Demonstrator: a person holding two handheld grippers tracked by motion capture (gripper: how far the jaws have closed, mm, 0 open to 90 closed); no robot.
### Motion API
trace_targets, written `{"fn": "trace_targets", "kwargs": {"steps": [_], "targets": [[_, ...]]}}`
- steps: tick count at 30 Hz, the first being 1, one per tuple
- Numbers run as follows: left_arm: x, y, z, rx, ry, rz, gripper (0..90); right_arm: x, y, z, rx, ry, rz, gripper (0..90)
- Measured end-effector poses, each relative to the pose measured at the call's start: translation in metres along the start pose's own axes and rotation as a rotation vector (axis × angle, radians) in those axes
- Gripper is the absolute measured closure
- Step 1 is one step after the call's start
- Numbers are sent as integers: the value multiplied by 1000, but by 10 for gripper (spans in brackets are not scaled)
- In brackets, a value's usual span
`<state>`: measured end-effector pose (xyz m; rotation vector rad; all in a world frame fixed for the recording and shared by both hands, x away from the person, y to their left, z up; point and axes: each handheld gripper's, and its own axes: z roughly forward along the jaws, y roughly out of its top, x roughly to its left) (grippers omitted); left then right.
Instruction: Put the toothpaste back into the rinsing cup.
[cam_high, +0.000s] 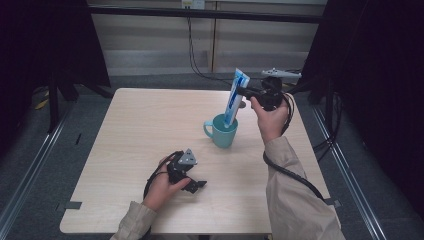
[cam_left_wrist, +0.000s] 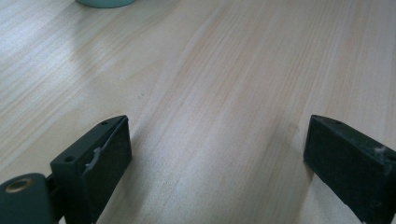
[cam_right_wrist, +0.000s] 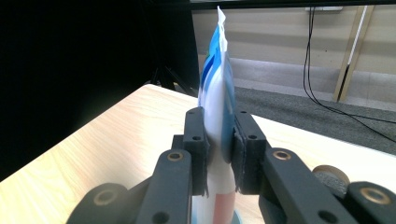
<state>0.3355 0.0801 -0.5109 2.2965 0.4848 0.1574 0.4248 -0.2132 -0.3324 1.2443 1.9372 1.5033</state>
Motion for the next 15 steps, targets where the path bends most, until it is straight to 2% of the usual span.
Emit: {"fn": "trace_targets", "kwargs": {"steps": [15], "targets": [[0, 0, 0, 0, 0, 0, 74, -1, -13, 8, 16, -9, 5, 780]]}}
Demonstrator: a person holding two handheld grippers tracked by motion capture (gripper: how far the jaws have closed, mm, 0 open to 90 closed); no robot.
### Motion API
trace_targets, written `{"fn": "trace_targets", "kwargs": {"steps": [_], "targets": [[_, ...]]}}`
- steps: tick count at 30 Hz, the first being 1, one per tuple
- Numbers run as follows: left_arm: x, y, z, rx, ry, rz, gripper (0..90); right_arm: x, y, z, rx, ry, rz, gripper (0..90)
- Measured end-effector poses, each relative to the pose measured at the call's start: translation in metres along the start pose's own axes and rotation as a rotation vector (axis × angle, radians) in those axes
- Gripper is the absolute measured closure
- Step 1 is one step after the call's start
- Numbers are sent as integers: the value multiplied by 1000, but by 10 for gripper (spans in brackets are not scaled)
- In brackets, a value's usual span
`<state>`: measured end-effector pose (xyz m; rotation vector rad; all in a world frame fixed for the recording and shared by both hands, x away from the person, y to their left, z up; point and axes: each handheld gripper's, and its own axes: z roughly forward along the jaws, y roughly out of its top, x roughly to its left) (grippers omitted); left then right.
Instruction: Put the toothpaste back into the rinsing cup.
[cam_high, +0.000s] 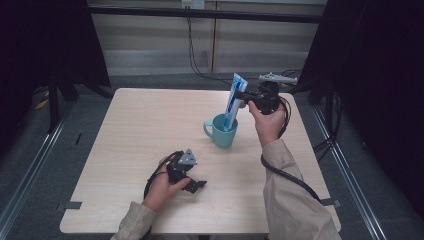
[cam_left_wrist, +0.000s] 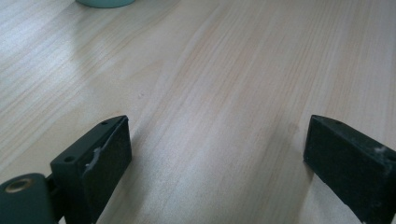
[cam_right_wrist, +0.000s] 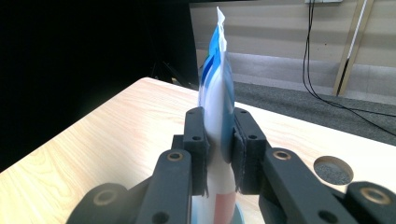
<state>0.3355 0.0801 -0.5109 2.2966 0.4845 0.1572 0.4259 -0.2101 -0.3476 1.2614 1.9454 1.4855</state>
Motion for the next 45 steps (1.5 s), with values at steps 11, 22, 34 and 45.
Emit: {"fn": "trace_targets", "kwargs": {"steps": [11, 22, 34, 45], "targets": [[0, 0, 0, 2, 0, 3, 74, 2, -13, 6, 11, -2, -1, 780], [0, 0, 1, -8, 4, -4, 74, 3, -27, 11, 26, -5, 0, 779], [0, 0, 0, -5, 3, -3, 74, 1, -42, 14, 31, -10, 10, 777], [0, 0, 0, -6, 3, -5, 74, 0, -47, 14, 17, -2, 18, 771]]}}
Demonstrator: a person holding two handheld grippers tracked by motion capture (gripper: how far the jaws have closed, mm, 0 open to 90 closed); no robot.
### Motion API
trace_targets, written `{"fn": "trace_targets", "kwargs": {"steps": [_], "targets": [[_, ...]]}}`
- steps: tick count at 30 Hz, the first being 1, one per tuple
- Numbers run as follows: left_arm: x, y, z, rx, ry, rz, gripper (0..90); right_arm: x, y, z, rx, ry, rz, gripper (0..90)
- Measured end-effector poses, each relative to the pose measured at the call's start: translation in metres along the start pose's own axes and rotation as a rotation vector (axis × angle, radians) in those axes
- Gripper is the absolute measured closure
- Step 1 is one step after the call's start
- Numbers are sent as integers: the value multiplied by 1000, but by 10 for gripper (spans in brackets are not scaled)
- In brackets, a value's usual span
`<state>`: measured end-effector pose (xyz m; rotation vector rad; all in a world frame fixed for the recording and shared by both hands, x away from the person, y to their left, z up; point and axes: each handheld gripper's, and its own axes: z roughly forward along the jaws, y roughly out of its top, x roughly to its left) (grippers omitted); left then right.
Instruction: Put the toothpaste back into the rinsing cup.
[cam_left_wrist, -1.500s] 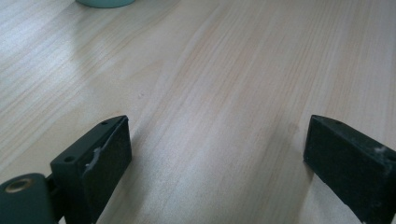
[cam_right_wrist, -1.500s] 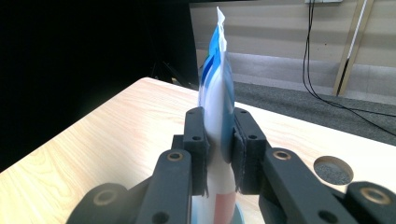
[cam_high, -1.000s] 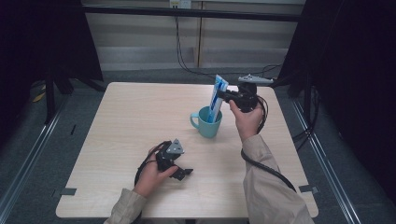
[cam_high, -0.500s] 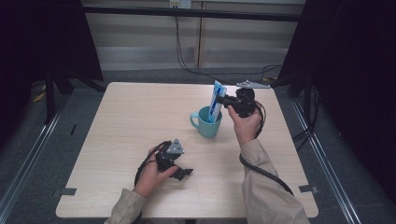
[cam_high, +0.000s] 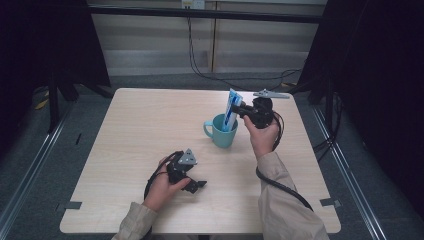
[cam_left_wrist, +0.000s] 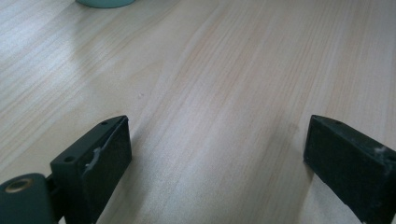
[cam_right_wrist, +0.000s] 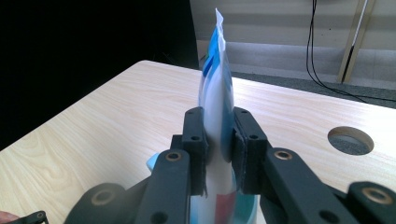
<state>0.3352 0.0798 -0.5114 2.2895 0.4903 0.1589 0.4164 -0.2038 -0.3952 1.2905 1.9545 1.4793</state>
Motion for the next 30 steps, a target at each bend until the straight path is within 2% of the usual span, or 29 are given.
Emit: {"fn": "trace_targets", "kwargs": {"steps": [4, 13, 25, 30], "targets": [[0, 0, 0, -1, -1, -1, 74, -6, -2, -4, -7, -2, 26, 769], [0, 0, 0, 0, 0, 0, 73, -14, -5, -10, -2, 0, 52, 763], [0, 0, 0, 0, 0, 0, 73, -13, -4, -11, 7, 0, 36, 744], [0, 0, 0, -1, 0, 0, 73, -13, -4, -10, 15, -19, 26, 708]]}}
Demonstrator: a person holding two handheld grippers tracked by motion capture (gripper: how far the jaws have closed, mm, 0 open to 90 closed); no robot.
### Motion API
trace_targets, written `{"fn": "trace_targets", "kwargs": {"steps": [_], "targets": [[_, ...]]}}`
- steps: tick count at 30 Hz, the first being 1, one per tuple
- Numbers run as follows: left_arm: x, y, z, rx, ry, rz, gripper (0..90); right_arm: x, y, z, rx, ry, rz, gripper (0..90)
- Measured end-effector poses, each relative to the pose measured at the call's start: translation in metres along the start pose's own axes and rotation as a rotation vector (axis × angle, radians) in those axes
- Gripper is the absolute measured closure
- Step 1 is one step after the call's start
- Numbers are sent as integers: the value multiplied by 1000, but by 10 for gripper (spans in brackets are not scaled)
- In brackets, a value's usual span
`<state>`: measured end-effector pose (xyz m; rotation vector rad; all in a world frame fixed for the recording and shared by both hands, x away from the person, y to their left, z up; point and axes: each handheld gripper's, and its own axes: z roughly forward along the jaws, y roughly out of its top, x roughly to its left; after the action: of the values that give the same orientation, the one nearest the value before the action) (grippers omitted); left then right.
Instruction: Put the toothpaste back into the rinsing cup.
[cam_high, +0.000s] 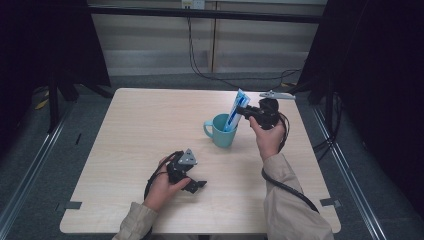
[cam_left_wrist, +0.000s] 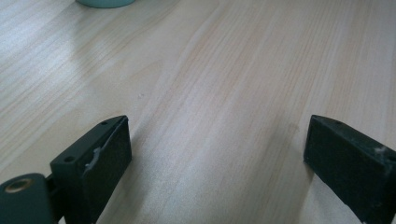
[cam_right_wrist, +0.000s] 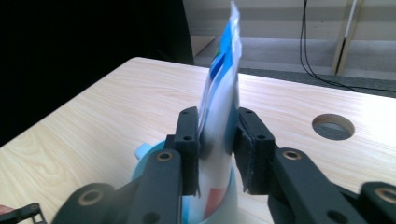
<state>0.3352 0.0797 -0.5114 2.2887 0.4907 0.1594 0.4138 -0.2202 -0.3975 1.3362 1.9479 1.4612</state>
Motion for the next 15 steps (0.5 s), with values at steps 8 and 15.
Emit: {"fn": "trace_targets", "kwargs": {"steps": [8, 15], "targets": [[0, 0, 0, 0, 0, -1, 73, -3, -5, 1, 15, -18, -4, 663], [0, 0, 0, 0, 0, 0, 73, -4, -5, 0, 22, -30, -13, 607]]}}
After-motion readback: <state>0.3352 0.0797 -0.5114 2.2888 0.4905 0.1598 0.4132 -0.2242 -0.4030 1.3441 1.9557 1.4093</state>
